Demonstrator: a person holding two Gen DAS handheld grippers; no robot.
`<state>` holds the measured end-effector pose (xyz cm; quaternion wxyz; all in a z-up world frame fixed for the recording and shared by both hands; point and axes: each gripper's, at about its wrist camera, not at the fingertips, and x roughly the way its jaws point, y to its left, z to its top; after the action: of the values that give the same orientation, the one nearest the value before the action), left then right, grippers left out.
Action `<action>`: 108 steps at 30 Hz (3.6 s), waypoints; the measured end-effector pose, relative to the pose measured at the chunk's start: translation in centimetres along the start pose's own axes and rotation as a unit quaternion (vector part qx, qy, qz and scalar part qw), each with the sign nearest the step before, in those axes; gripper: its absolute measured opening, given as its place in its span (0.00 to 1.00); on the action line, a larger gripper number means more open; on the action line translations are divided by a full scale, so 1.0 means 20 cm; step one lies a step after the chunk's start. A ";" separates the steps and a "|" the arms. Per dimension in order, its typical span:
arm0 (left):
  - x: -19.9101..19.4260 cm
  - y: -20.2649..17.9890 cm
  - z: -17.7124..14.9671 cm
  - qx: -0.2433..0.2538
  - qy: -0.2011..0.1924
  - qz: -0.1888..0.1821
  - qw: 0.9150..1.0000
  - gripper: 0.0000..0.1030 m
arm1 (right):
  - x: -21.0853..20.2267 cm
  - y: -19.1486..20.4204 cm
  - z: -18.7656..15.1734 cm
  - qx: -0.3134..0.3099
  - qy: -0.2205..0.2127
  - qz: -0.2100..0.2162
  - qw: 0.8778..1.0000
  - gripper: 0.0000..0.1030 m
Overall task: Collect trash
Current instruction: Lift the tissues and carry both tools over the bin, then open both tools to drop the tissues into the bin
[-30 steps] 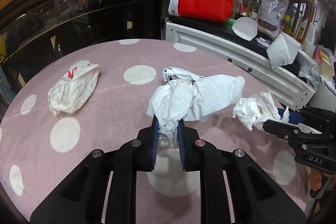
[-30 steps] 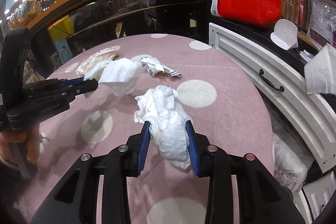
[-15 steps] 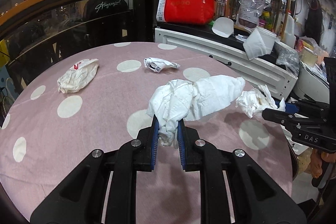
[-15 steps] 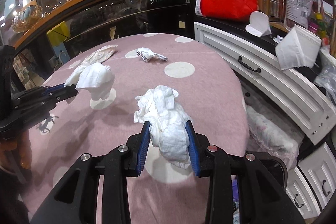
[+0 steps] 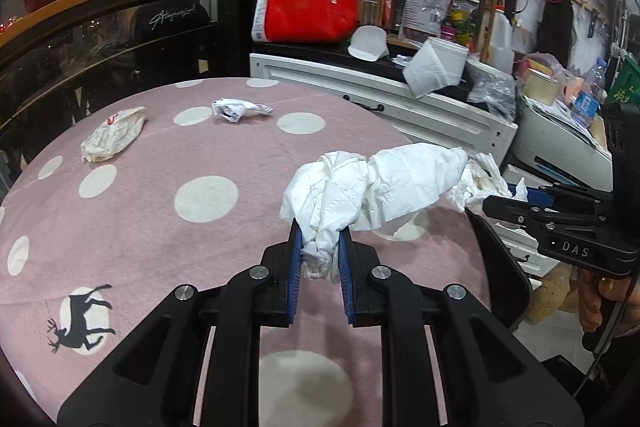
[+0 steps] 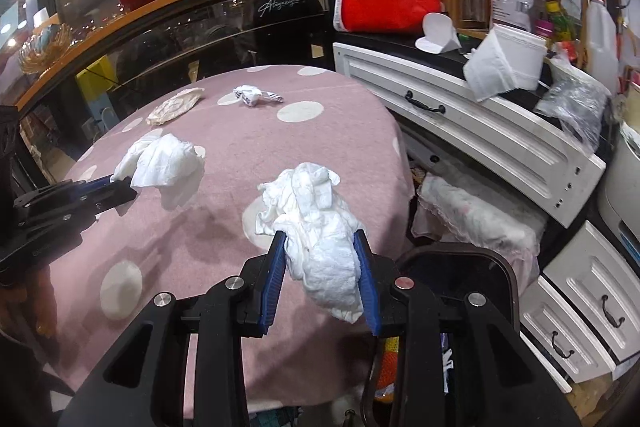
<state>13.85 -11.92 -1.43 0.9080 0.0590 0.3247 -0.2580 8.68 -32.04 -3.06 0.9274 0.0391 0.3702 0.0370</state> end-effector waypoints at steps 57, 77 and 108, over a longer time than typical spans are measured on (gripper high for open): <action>0.31 -0.88 -0.11 0.097 0.067 -0.114 0.986 0.17 | 0.18 -0.80 -0.76 0.227 0.119 -0.125 0.958 0.68; 0.61 -1.11 -0.19 0.141 0.130 -0.121 0.974 0.17 | -0.22 -0.86 -0.73 0.223 0.025 -0.209 0.952 0.79; 0.78 -1.30 -0.30 0.187 0.162 -0.133 0.960 0.77 | -0.45 -0.91 -0.73 0.240 -0.033 -0.267 0.933 0.82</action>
<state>7.55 -39.41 -14.33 0.7738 0.2250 0.4180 -0.4193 -7.15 -50.30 -9.28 0.8777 0.1619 0.3339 -0.3031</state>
